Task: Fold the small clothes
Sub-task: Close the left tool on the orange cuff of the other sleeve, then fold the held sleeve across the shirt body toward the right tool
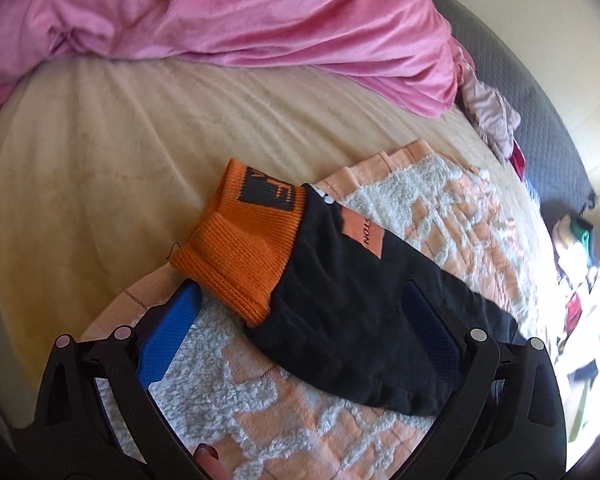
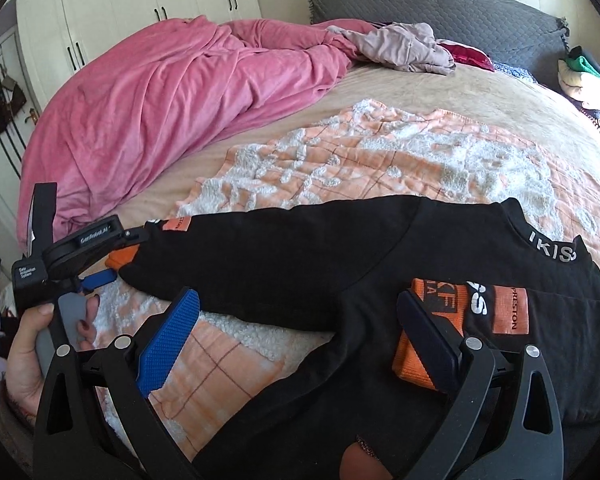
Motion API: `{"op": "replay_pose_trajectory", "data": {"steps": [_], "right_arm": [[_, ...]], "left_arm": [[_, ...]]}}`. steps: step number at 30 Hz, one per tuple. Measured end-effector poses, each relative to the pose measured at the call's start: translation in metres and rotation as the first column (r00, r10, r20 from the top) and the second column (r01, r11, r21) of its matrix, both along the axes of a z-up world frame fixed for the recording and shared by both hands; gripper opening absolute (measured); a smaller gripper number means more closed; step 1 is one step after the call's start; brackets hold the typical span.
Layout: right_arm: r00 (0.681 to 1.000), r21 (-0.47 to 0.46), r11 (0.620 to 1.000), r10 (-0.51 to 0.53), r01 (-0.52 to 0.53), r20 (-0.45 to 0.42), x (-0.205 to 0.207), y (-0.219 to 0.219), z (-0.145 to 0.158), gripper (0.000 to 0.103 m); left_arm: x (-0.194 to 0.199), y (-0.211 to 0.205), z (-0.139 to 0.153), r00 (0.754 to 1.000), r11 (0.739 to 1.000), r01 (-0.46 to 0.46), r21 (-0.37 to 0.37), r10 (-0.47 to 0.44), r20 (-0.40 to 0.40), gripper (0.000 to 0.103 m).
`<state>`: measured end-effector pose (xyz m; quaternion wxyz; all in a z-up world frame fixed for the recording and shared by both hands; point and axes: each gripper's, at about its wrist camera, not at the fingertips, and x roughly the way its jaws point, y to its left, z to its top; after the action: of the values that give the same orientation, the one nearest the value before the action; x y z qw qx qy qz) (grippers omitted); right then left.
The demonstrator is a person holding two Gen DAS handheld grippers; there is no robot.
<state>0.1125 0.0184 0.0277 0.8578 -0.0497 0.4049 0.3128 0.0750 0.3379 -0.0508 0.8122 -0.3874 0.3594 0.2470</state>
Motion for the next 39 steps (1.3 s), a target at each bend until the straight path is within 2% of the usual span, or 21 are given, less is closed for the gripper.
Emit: {"op": "replay_pose_trajectory", "data": {"steps": [5, 7, 9, 10, 11, 12, 15, 18, 21, 25, 29, 39], "right_arm": [[1.000, -0.027, 0.999, -0.019, 0.019, -0.006, -0.003, -0.012, -0.008, 0.098], [0.999, -0.032, 0.999, -0.032, 0.032, -0.004, -0.004, -0.020, -0.008, 0.098], [0.999, -0.030, 0.998, -0.048, 0.048, -0.002, -0.005, -0.029, -0.007, 0.098], [0.998, -0.031, 0.998, -0.059, 0.059, 0.001, -0.006, -0.034, -0.007, 0.098], [0.998, -0.031, 0.997, -0.069, 0.069, 0.003, -0.007, -0.039, -0.007, 0.098], [0.997, -0.031, 0.996, -0.080, 0.081, 0.004, -0.008, -0.044, -0.008, 0.098], [0.994, -0.029, 0.993, -0.113, 0.113, -0.004, -0.011, -0.059, -0.010, 0.098], [0.989, -0.018, 0.989, -0.148, 0.147, -0.024, -0.011, -0.072, -0.014, 0.098], [0.981, 0.009, 0.982, -0.187, 0.188, -0.049, -0.010, -0.083, -0.017, 0.098], [0.969, 0.051, 0.969, -0.236, 0.240, -0.068, -0.012, -0.096, -0.017, 0.098], [0.952, -0.013, 0.952, -0.304, 0.304, 0.014, -0.021, -0.103, -0.013, 0.098], [0.918, 0.016, 0.918, -0.395, 0.395, 0.005, -0.030, -0.140, -0.009, 0.098]], "left_arm": [[0.003, -0.001, -0.004, 0.999, 0.998, -0.046, 0.047, 0.045, 0.026, 0.092], [0.008, -0.004, -0.002, 0.998, 0.993, -0.061, 0.102, 0.061, 0.004, 0.080], [0.012, -0.004, -0.003, 0.997, 0.988, -0.078, 0.134, 0.080, -0.016, 0.057], [0.012, -0.003, -0.004, 0.996, 0.987, -0.088, 0.137, 0.091, -0.016, 0.052], [0.013, -0.002, -0.004, 0.995, 0.985, -0.097, 0.143, 0.100, -0.016, 0.039], [0.014, -0.002, -0.005, 0.994, 0.984, -0.103, 0.145, 0.106, -0.012, 0.024], [0.015, 0.000, -0.006, 0.996, 0.993, -0.081, 0.086, 0.077, 0.046, 0.007], [0.016, -0.010, 0.008, 0.991, 0.995, -0.025, 0.101, 0.011, 0.131, 0.006], [0.015, -0.025, 0.031, 0.969, 0.991, 0.052, 0.127, -0.081, 0.232, 0.005], [0.015, -0.046, 0.053, 0.938, 0.978, 0.141, 0.155, -0.182, 0.294, 0.005], [0.017, -0.075, 0.071, 0.888, 0.953, 0.251, 0.168, -0.295, 0.352, 0.005], [0.020, -0.134, 0.098, 0.756, 0.873, 0.431, 0.231, -0.488, 0.435, 0.005]]}}
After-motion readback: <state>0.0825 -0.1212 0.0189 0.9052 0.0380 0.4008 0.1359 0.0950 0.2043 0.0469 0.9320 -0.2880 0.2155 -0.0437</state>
